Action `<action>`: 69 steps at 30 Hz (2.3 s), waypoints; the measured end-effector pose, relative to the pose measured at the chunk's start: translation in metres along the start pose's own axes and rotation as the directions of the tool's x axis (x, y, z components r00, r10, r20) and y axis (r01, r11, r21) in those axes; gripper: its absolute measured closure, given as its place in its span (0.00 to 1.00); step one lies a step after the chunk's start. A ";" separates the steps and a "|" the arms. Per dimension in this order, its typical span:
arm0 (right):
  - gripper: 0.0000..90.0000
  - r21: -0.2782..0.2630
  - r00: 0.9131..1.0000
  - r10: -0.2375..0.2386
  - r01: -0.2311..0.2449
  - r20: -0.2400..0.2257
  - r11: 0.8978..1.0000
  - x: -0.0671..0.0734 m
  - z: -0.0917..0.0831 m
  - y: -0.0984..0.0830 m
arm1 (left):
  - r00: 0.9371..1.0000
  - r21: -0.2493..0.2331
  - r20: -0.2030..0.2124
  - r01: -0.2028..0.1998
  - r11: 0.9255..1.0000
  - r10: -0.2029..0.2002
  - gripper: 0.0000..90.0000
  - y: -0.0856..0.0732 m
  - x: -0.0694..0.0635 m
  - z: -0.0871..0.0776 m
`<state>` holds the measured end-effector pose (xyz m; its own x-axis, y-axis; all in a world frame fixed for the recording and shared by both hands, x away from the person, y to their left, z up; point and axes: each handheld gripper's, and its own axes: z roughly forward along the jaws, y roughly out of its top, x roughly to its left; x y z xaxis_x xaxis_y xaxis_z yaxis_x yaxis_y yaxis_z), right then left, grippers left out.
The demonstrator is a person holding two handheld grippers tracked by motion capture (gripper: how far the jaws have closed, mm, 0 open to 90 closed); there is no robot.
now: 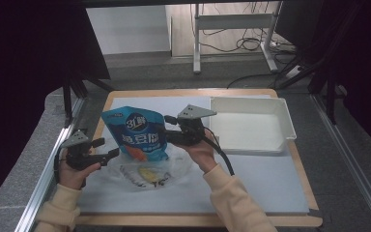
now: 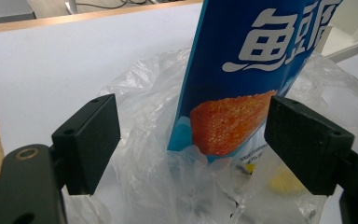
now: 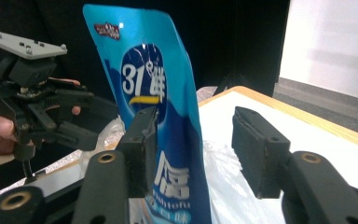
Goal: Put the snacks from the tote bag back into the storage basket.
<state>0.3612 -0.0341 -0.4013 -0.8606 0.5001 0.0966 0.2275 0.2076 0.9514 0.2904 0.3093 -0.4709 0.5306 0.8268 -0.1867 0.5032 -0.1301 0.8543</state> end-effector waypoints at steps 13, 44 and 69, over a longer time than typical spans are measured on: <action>0.88 0.043 0.998 -0.039 0.041 -0.049 0.998 0.003 0.021 0.012 | 1.000 -0.004 -0.010 0.014 1.000 -0.014 0.21 -0.001 0.003 -0.001; 0.98 -0.003 0.998 0.006 -0.006 -0.058 1.000 0.011 0.024 0.010 | 1.000 0.019 -0.008 0.029 0.999 -0.029 0.21 -0.004 0.007 0.002; 0.99 -0.038 0.994 0.024 -0.028 -0.106 0.999 0.021 0.040 0.021 | 0.999 0.037 -0.008 0.035 0.999 -0.035 0.23 -0.007 0.012 -0.001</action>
<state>0.3660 0.0140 -0.3906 -0.8984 0.4127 0.1501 0.2342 0.1610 0.9588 0.2928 0.3210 -0.4782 0.5074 0.8350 -0.2128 0.5463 -0.1207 0.8289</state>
